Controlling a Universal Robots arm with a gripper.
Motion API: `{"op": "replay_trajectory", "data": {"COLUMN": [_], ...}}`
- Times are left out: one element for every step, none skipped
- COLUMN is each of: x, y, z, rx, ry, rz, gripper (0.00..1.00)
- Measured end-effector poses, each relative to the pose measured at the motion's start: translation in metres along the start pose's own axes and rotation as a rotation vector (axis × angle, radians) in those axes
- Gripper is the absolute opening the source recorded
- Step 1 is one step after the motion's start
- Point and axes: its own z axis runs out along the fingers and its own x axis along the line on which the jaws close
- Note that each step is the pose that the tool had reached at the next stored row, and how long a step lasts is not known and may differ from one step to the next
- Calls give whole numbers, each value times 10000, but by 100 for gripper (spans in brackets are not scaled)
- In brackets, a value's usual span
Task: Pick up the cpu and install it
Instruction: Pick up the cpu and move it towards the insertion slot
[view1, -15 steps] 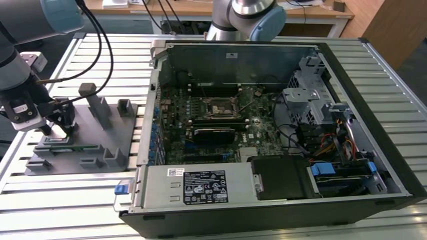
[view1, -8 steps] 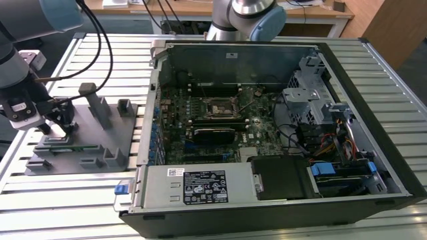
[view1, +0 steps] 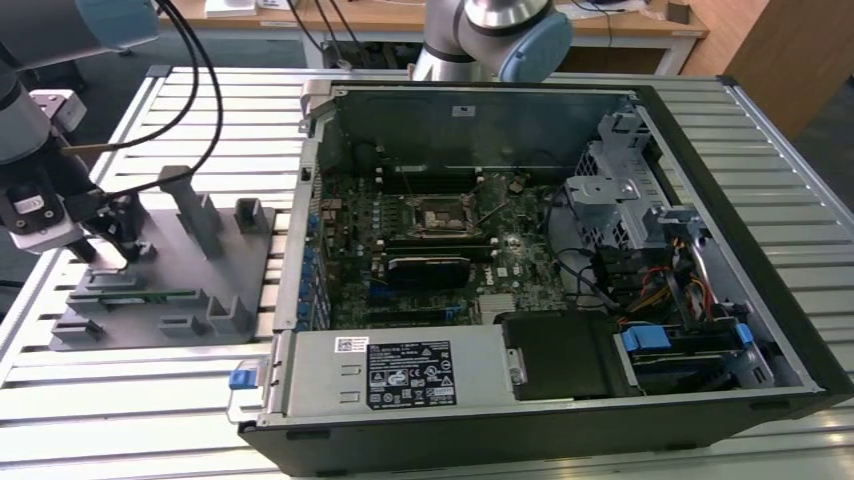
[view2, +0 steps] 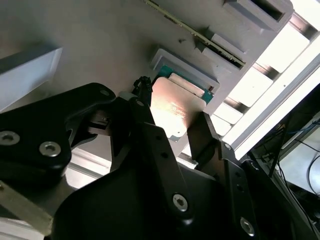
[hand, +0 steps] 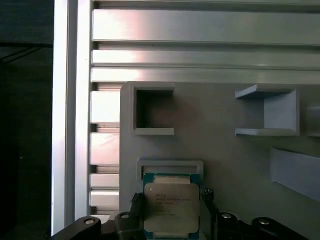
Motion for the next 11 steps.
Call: {"op": "replay_trajectory", "data": {"x": [0,-1,-1,-1,-1,-1,-2,-2,-2,-2,-2], "y": [0,1,1,1,1,2,2,2,2,2,2], "z": [-18,-39,-58,-73,-85,-99,-112,-123,-132,-147,-162], "rx": [0,0,1,1,0,1,2,4,9,14,15], "ry": [0,0,1,1,0,0,0,0,-1,-1,1], "rz": [0,0,0,0,-1,0,-1,-1,-1,-1,-1], "gripper": [53,53,53,53,53,53,53,53,53,53,53]}}
